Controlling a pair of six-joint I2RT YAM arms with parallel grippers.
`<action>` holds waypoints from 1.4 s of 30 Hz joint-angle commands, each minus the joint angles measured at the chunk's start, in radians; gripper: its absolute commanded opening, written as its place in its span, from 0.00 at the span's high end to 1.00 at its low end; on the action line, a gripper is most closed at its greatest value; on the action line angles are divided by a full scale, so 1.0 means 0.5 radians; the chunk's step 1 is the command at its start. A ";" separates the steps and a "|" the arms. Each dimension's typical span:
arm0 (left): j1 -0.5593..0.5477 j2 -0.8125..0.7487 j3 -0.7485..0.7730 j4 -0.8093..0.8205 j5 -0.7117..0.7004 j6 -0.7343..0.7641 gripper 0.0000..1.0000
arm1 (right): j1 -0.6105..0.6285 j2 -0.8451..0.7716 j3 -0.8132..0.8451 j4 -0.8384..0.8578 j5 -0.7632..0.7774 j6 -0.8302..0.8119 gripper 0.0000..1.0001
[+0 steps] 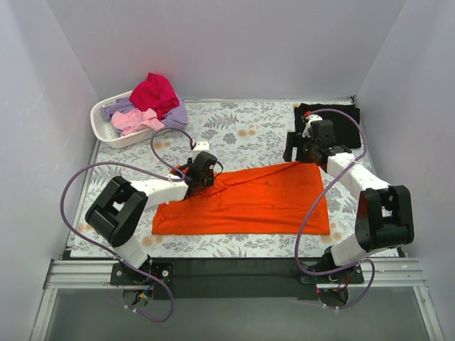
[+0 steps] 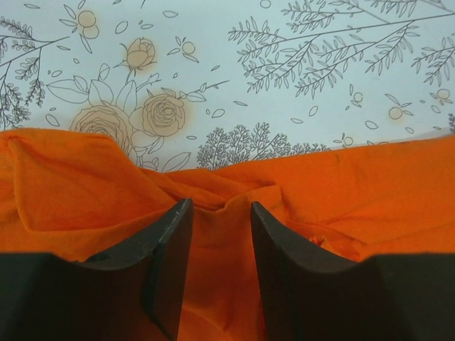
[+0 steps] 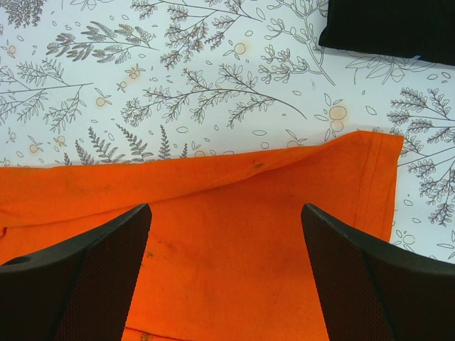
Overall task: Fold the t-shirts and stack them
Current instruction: Fold the tshirt
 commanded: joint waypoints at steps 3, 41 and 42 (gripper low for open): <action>0.009 -0.073 -0.042 0.002 -0.035 0.013 0.74 | -0.005 -0.027 0.016 0.048 -0.014 -0.013 0.22; -0.004 -1.362 -0.932 -0.341 -0.072 -0.738 0.72 | -0.005 -0.009 0.028 0.051 -0.048 -0.010 0.22; -0.004 -1.377 -0.920 -0.369 -0.078 -0.763 0.66 | -0.005 -0.009 0.028 0.051 -0.045 -0.016 0.22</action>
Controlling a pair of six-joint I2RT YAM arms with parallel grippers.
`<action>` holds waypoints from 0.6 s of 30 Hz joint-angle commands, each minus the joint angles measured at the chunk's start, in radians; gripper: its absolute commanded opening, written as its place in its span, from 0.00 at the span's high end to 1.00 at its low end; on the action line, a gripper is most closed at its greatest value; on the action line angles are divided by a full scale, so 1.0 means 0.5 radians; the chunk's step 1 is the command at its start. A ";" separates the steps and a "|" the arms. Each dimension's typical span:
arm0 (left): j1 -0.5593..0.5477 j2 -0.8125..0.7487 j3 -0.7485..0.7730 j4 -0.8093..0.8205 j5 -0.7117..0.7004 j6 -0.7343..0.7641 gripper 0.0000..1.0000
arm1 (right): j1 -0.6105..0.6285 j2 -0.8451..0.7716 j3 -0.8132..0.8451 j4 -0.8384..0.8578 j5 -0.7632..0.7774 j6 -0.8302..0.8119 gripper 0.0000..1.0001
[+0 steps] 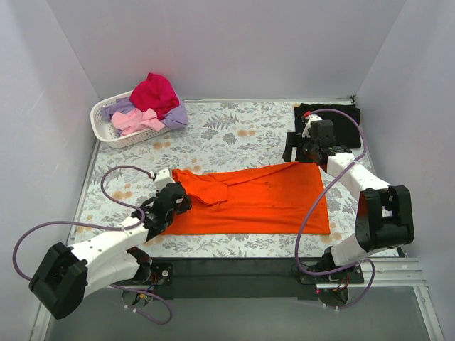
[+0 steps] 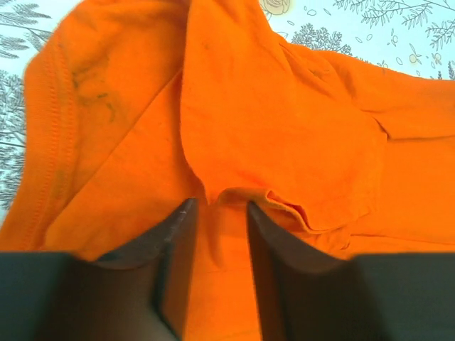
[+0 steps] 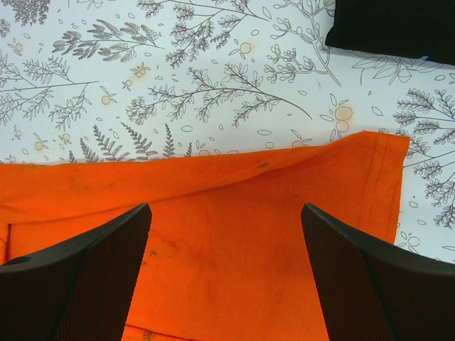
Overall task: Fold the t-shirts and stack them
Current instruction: Fold the tshirt
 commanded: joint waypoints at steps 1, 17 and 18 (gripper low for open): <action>-0.005 -0.117 0.033 -0.208 -0.112 -0.163 0.63 | -0.001 -0.006 0.028 0.050 -0.011 -0.013 0.22; 0.295 -0.029 -0.130 0.527 0.253 -0.050 0.33 | -0.001 0.000 0.028 0.047 -0.032 -0.016 0.21; 0.387 0.017 -0.130 0.592 0.320 -0.031 0.33 | -0.001 -0.015 0.028 0.050 -0.026 -0.013 0.21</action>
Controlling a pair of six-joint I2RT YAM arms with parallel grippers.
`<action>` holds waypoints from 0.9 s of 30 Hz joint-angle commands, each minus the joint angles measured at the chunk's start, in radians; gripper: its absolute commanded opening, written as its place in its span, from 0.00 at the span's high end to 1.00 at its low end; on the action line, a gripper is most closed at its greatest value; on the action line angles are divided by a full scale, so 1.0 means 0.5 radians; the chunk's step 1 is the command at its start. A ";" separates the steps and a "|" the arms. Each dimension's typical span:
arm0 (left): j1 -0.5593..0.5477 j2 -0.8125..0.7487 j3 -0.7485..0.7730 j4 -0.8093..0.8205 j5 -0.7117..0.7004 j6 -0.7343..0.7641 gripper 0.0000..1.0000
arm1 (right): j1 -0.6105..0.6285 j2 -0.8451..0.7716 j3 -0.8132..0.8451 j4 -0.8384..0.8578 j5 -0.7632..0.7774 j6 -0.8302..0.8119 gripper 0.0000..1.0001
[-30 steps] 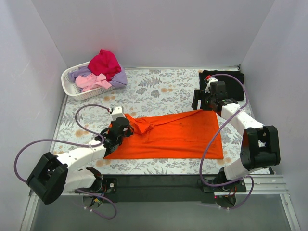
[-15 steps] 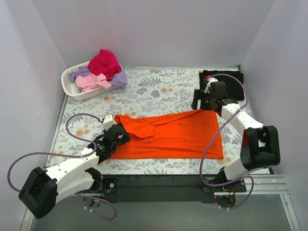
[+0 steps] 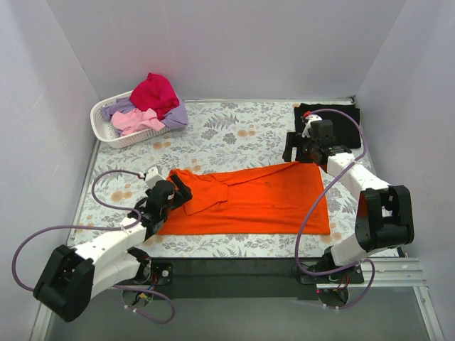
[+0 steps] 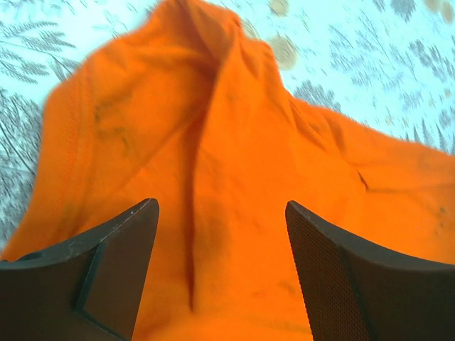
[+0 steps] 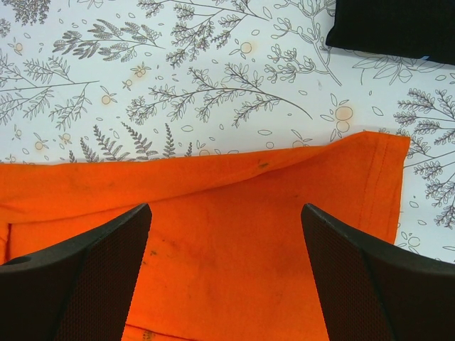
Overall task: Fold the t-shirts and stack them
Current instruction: Fold the tshirt
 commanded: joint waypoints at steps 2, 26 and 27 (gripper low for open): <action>0.225 0.213 -0.016 0.544 0.357 0.167 0.34 | -0.005 -0.031 0.016 0.047 -0.010 -0.016 0.21; 0.474 0.618 -0.004 0.968 0.532 0.271 0.70 | -0.268 0.009 -0.015 0.025 0.129 0.002 0.20; 0.480 0.618 -0.007 0.968 0.535 0.271 0.73 | -0.293 0.045 -0.009 0.025 0.129 0.008 0.21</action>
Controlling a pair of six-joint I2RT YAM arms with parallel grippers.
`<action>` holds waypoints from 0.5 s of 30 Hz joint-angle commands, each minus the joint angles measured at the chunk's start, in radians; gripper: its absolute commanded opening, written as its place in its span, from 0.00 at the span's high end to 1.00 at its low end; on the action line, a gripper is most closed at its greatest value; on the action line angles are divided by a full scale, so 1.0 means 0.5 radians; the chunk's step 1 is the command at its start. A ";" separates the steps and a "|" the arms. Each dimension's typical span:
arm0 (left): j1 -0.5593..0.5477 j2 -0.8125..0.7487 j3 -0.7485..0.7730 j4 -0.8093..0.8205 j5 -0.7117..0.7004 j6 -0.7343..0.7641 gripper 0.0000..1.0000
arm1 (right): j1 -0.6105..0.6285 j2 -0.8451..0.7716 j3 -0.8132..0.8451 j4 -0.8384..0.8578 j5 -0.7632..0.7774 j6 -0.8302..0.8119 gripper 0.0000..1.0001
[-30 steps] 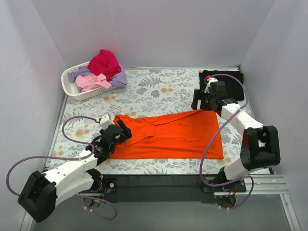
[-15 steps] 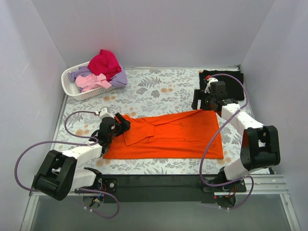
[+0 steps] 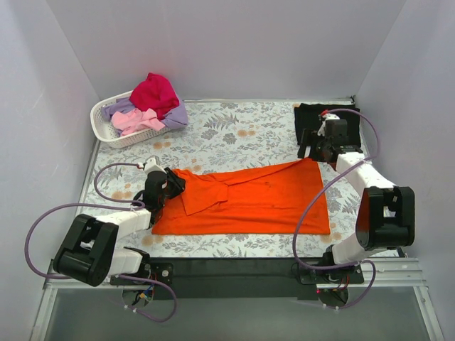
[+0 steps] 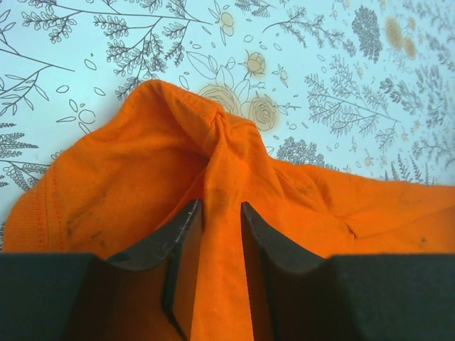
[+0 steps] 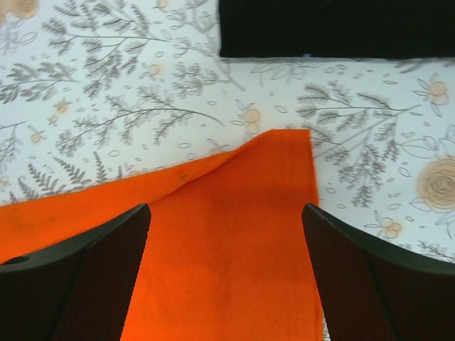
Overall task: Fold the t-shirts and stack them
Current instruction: Fold the tshirt
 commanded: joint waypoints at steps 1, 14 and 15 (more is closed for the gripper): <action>0.024 -0.007 0.005 0.072 0.028 0.023 0.74 | -0.123 0.068 0.004 0.026 -0.050 0.011 0.20; 0.057 -0.011 0.002 0.039 0.086 0.032 1.00 | -0.279 0.411 0.118 0.121 -0.078 0.045 0.29; 0.061 -0.014 0.002 0.032 0.089 0.029 1.00 | -0.282 0.421 0.115 0.130 -0.078 0.045 0.30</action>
